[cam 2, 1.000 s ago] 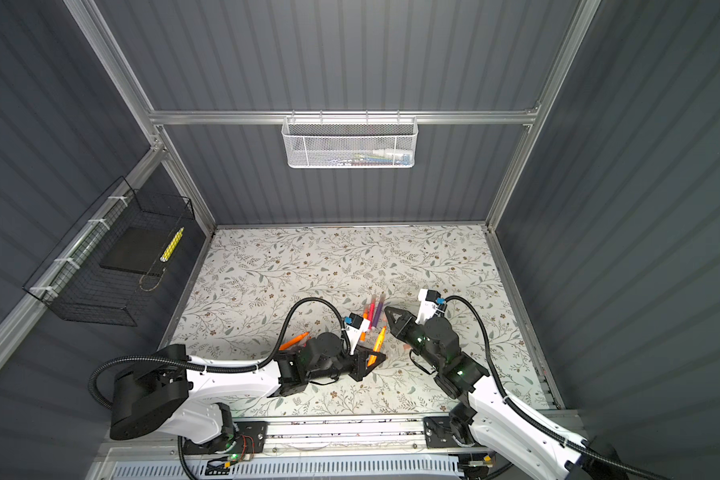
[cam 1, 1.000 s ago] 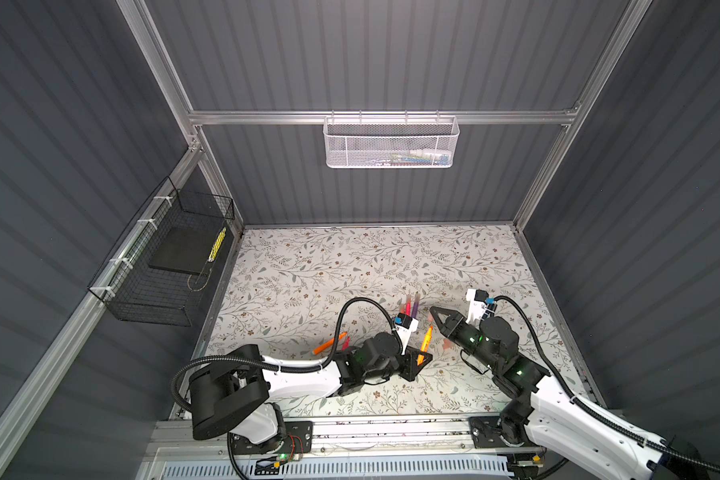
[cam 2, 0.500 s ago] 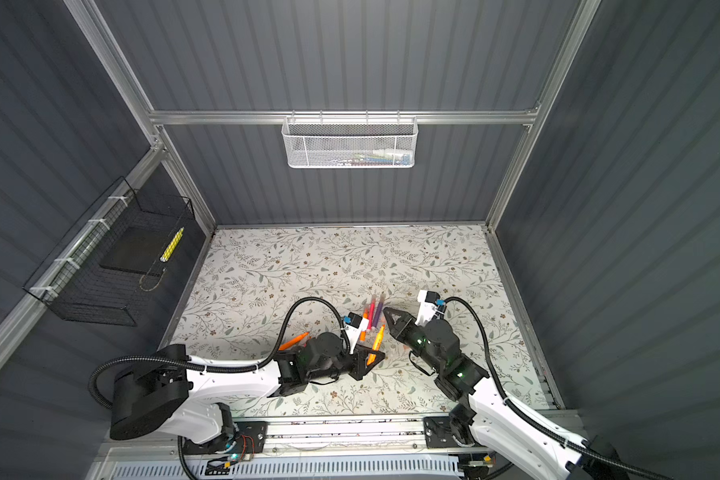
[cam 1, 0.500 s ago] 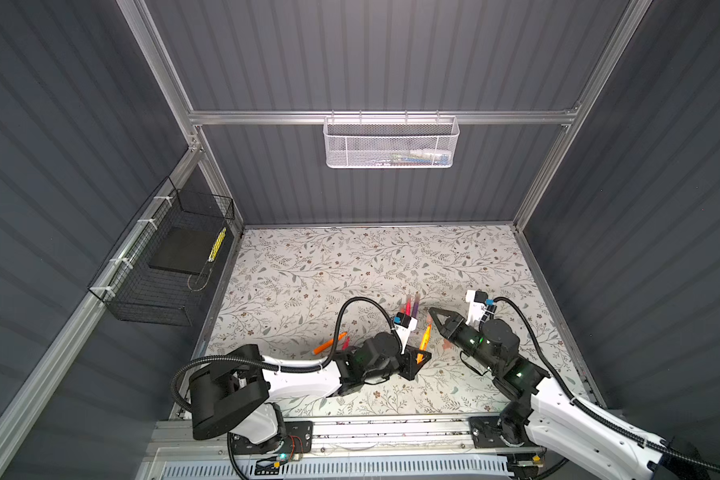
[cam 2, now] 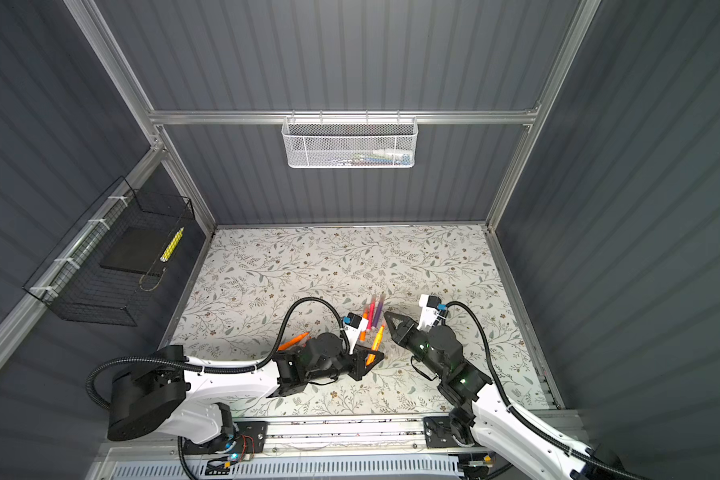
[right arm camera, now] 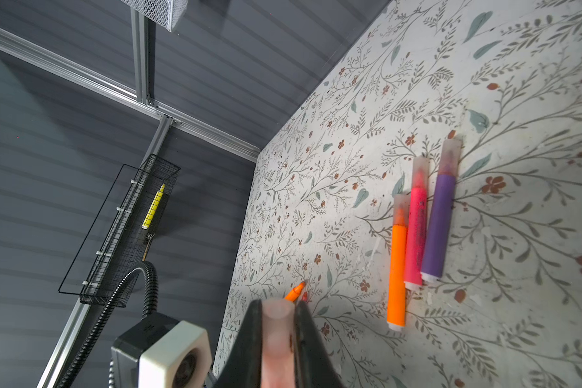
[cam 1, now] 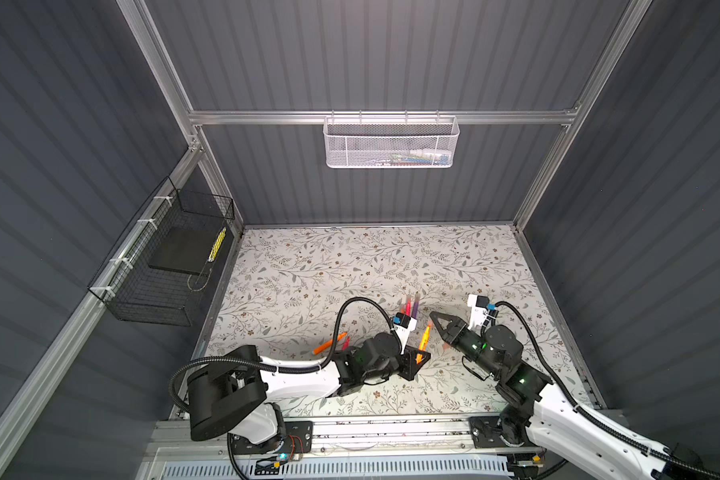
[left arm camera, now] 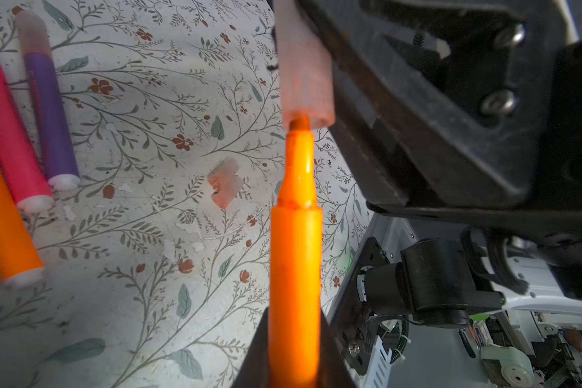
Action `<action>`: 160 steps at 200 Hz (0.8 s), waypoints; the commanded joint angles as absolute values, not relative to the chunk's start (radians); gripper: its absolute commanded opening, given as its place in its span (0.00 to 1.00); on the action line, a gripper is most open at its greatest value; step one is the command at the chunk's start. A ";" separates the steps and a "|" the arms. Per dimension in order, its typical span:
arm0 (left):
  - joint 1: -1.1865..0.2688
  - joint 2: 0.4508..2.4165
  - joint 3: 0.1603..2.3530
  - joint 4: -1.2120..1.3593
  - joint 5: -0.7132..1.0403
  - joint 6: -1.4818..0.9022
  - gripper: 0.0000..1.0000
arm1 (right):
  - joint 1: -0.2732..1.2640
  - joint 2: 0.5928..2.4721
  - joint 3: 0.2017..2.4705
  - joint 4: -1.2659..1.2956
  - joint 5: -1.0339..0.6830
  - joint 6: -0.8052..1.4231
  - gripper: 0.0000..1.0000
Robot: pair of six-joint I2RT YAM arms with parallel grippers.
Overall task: Insert the pens into the pen caps
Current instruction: 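Carry the cap above the orange marker tip while left gripper holds marker upright, then lower the held cap onto the orange marker tip with the right gripper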
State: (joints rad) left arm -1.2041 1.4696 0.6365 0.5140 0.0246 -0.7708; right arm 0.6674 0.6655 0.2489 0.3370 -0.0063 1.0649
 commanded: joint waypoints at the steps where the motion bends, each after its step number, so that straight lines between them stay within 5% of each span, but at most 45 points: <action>1: -1.210 1.459 0.649 0.525 0.011 -0.757 0.00 | 0.677 0.660 0.237 0.359 -0.023 1.071 0.00; 160: -1.109 1.378 0.753 0.591 0.227 -0.756 0.00 | 0.719 0.641 0.125 0.554 -0.057 1.042 0.02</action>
State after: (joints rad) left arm -1.1175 1.4437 0.6853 0.5087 0.1951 -0.7757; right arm 0.7017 0.6456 0.1566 0.5766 0.0029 1.0649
